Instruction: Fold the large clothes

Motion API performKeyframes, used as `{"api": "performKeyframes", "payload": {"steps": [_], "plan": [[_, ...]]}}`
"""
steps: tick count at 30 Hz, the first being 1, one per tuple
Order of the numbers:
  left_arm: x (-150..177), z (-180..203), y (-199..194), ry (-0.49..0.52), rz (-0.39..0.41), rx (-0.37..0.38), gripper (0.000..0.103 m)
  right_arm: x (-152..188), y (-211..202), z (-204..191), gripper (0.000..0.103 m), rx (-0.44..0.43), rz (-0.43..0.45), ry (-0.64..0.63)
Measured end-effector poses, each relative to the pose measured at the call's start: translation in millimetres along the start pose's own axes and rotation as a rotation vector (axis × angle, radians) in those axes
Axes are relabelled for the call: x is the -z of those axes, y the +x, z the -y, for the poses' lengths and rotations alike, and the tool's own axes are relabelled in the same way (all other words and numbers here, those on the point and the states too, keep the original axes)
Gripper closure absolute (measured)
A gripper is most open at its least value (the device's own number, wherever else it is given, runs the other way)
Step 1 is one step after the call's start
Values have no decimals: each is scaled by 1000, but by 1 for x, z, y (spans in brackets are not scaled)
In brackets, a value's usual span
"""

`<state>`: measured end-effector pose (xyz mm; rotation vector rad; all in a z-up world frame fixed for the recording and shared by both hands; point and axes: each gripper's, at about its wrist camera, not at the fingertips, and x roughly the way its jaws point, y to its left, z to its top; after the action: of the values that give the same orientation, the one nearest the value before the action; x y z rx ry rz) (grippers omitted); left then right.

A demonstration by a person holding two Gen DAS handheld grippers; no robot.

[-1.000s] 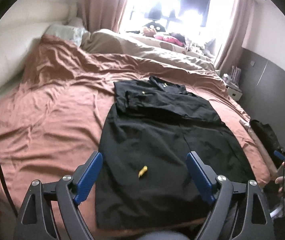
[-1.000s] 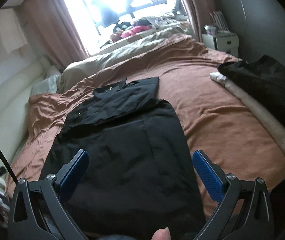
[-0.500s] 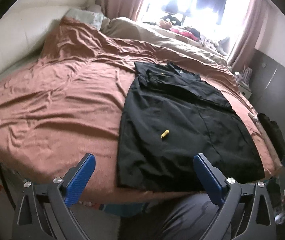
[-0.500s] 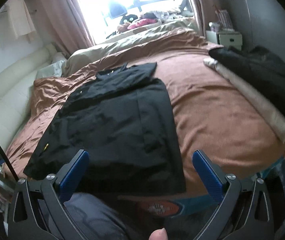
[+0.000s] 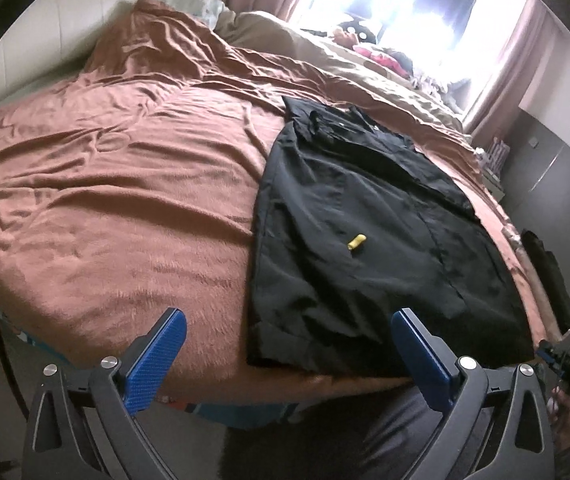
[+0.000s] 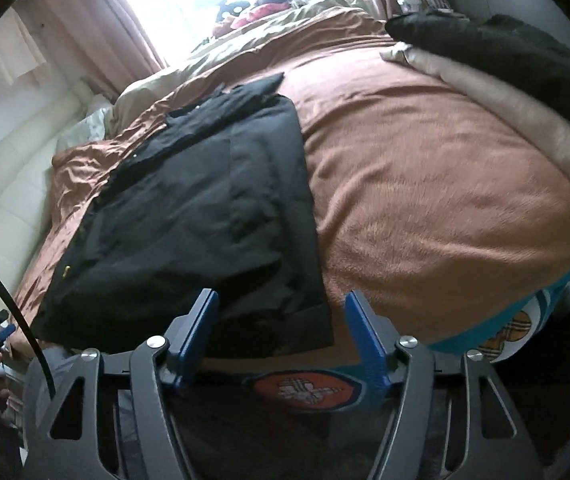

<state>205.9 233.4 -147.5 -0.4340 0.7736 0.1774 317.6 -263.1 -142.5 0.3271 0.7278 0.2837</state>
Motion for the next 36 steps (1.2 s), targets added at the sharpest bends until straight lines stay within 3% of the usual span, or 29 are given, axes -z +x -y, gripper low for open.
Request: {"api": "performKeyframes", "payload": {"steps": [4, 7, 8, 11, 15, 17, 19, 24, 27, 31, 33, 36], "plan": [[-2, -6, 18, -19, -34, 36, 5, 3, 17, 6, 62, -11, -8, 27], [-3, -11, 32, -47, -63, 54, 11, 5, 25, 10, 64, -75, -19, 61], [-3, -12, 35, -55, -68, 56, 14, 5, 25, 13, 64, -106, -21, 85], [-4, -16, 45, -91, -97, 99, 26, 7, 26, 24, 66, -307, -32, 163], [-9, -23, 57, -138, -125, 129, 31, 11, 30, 36, 66, -344, -33, 218], [-10, -28, 66, -161, -152, 136, 43, 14, 35, 42, 66, -363, -32, 259], [-11, -31, 71, -185, -163, 131, 48, 15, 37, 43, 66, -381, -23, 284], [-5, -39, 74, -255, -159, 177, 49, 4, 56, 39, 66, -382, -32, 317], [3, -39, 69, -265, -152, 183, 54, 1, 62, 37, 81, -347, -31, 350], [11, -46, 66, -301, -142, 149, 84, 5, 58, 33, 102, -328, -8, 394], [10, -51, 61, -344, -129, 179, 90, 7, 47, 32, 103, -330, 20, 409], [7, -41, 48, -319, -90, 169, 94, 4, 24, 25, 103, -346, 75, 397]]}}
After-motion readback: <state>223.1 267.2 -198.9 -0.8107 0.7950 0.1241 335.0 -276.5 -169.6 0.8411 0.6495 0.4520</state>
